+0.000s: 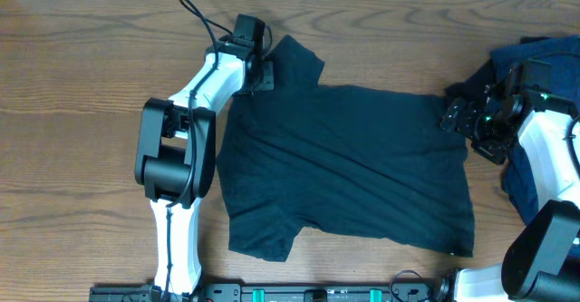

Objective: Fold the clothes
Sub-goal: 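Move the left gripper to the shirt's upper left collar and smooth it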

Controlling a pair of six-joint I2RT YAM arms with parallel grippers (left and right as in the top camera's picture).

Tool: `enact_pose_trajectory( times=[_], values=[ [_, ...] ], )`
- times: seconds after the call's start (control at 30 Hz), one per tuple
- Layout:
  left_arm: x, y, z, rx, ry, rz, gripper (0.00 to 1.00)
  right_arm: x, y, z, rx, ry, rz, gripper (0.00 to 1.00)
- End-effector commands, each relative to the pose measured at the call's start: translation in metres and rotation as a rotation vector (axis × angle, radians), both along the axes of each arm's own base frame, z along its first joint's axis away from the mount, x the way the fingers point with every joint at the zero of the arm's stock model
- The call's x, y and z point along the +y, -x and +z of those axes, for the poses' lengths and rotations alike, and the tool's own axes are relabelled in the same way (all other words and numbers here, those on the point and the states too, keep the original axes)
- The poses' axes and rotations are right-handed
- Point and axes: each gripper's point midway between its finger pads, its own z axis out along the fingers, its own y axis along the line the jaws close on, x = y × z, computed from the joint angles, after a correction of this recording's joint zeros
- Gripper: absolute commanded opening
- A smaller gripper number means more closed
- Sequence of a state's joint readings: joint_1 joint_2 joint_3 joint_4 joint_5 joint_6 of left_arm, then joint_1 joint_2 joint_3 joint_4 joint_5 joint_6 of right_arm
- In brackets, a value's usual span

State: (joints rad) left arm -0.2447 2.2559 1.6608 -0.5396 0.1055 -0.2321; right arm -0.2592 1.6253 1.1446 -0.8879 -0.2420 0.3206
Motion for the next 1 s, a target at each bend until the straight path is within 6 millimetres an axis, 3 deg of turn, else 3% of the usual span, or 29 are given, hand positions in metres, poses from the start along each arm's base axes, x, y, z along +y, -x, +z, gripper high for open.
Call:
enact_pose_trajectory(
  times=[0.0, 0.23, 0.4, 0.47, 0.57, 0.6, 0.63, 0.67, 0.73, 0.83, 0.97],
  values=[
    [0.053, 0.013, -0.06, 0.117, -0.114, 0.12, 0.06, -0.001, -0.004, 0.003, -0.012, 0.01, 0.006, 0.99],
    [0.098, 0.005, -0.07, 0.12, -0.082, 0.263, 0.06, -0.001, -0.004, 0.003, -0.012, 0.01, 0.006, 0.99],
    [0.1, -0.008, -0.065, 0.07, -0.071, 0.185, 0.08, -0.001, -0.004, 0.003, -0.012, 0.01, 0.006, 0.99],
    [0.096, -0.014, -0.057, 0.048, -0.058, 0.169, 0.15, -0.001, -0.004, 0.003, -0.012, 0.01, 0.006, 0.99],
    [0.085, -0.028, -0.027, -0.005, 0.007, 0.151, 0.28, -0.001, -0.004, 0.003, -0.012, 0.01, 0.006, 0.99],
    [0.079, -0.033, -0.012, -0.03, 0.036, 0.14, 0.3, -0.001, -0.004, 0.003, -0.012, 0.01, 0.006, 0.99],
    [0.073, -0.038, 0.015, -0.077, 0.078, 0.127, 0.32, -0.001, -0.004, 0.003, -0.012, 0.01, 0.006, 0.99],
    [0.071, -0.039, 0.023, -0.089, 0.088, 0.124, 0.32, -0.001, -0.004, 0.003, -0.012, 0.011, 0.006, 0.99],
    [0.07, -0.039, 0.059, -0.135, 0.11, 0.134, 0.33, -0.001, -0.004, 0.003, -0.012, 0.01, 0.006, 0.99],
    [0.071, -0.022, 0.112, -0.165, 0.117, 0.137, 0.33, -0.001, -0.004, 0.003, -0.012, 0.01, 0.006, 0.99],
    [0.074, 0.024, 0.166, -0.133, 0.112, 0.139, 0.32, -0.001, -0.004, 0.003, -0.012, 0.01, 0.006, 0.99]
  ],
)
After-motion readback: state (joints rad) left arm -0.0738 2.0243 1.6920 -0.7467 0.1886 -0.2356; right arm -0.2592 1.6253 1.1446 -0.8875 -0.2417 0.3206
